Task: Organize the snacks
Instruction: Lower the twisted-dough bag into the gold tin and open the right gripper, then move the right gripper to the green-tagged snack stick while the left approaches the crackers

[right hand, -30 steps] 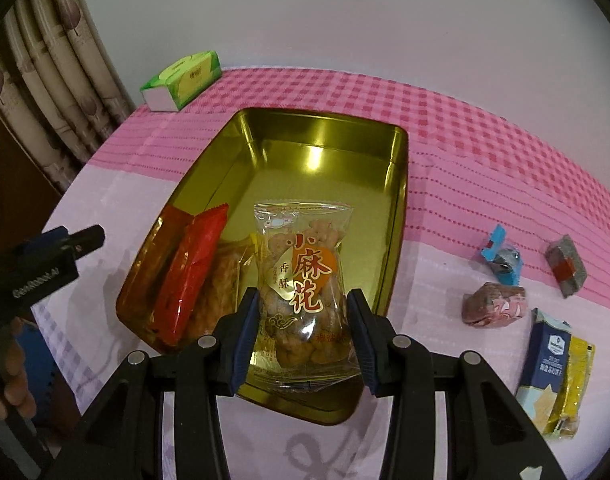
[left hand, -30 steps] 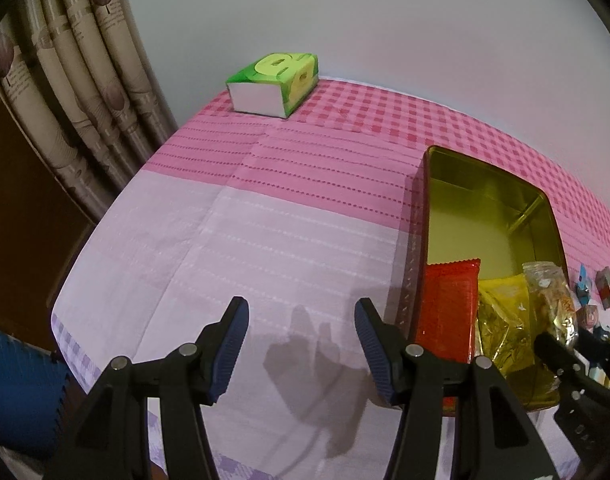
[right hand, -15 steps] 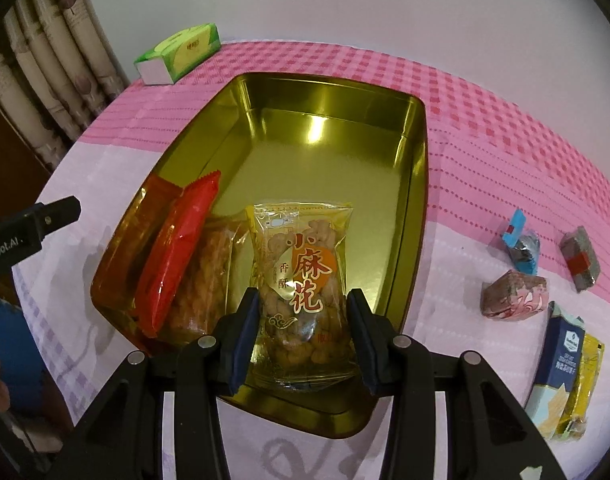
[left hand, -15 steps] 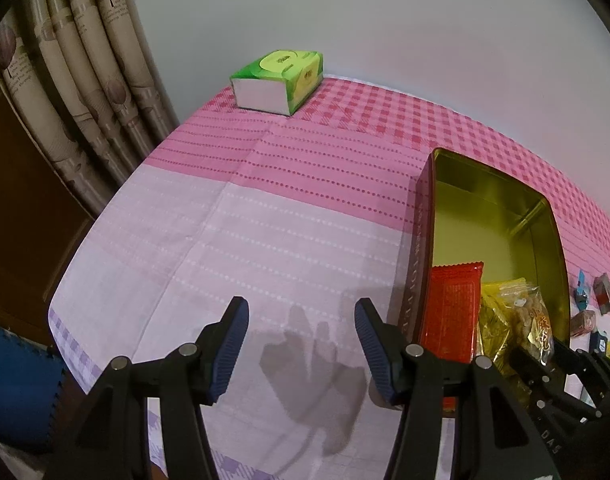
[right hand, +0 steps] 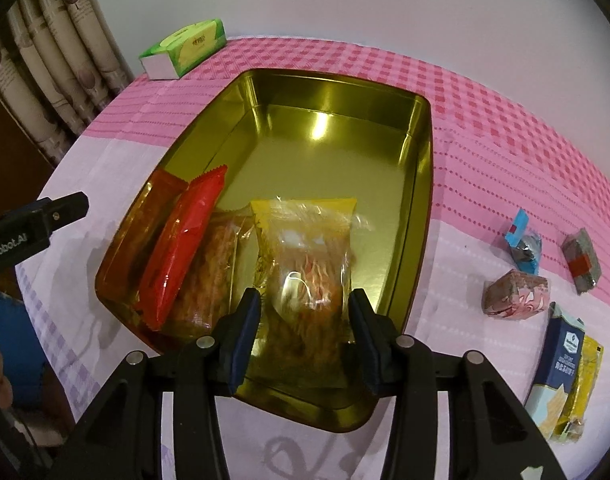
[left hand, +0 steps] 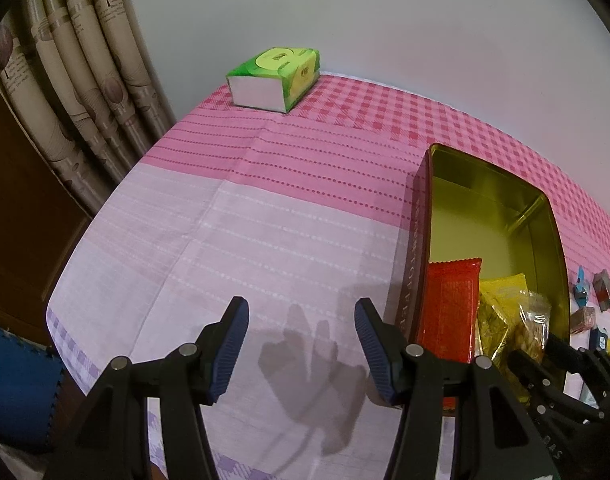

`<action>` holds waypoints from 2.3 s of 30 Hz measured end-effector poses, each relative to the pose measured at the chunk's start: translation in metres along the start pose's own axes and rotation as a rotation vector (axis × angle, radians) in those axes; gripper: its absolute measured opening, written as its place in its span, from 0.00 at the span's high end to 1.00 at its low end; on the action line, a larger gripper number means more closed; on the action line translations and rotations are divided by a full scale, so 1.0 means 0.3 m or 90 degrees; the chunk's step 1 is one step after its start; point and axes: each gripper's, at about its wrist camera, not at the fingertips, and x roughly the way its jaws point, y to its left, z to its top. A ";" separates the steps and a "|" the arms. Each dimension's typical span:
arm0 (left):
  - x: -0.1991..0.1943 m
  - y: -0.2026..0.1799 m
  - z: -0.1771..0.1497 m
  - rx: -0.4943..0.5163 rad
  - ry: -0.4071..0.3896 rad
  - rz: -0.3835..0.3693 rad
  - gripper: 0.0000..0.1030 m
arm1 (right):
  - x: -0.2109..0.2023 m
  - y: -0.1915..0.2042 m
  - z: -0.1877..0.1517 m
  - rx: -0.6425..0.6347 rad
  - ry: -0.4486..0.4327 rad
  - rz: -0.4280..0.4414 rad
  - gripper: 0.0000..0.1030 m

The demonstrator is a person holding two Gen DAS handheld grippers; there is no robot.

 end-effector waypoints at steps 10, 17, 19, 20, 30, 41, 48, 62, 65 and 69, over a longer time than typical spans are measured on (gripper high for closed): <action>-0.003 -0.007 -0.004 0.007 -0.004 0.005 0.45 | -0.068 0.003 0.000 -0.012 -0.028 0.005 0.48; -0.005 -0.018 -0.008 0.014 -0.008 0.013 0.45 | -0.140 -0.079 -0.032 -0.001 -0.054 -0.002 0.47; -0.007 -0.023 -0.010 0.017 -0.009 0.015 0.45 | -0.158 -0.127 -0.053 0.011 -0.057 -0.012 0.46; -0.008 -0.028 -0.012 0.020 -0.010 0.016 0.45 | -0.166 -0.155 -0.062 0.018 -0.058 -0.017 0.46; -0.021 -0.095 -0.031 0.063 -0.016 0.013 0.45 | -0.240 -0.597 -0.239 0.146 -0.042 -0.128 0.40; -0.058 -0.175 -0.046 0.093 -0.024 0.014 0.45 | -0.262 -0.854 -0.382 0.221 -0.008 -0.155 0.34; -0.113 -0.267 -0.092 0.126 -0.024 -0.012 0.45 | -0.230 -0.894 -0.390 0.228 0.005 -0.128 0.33; -0.170 -0.543 -0.181 0.215 -0.001 -0.064 0.45 | -0.106 -0.919 -0.333 0.205 0.070 -0.093 0.34; -0.174 -0.623 -0.197 0.241 0.005 -0.076 0.45 | -0.103 -0.934 -0.322 0.196 0.052 -0.093 0.38; -0.181 -0.740 -0.222 0.278 0.016 -0.100 0.45 | -0.102 -0.990 -0.301 0.208 0.031 -0.089 0.43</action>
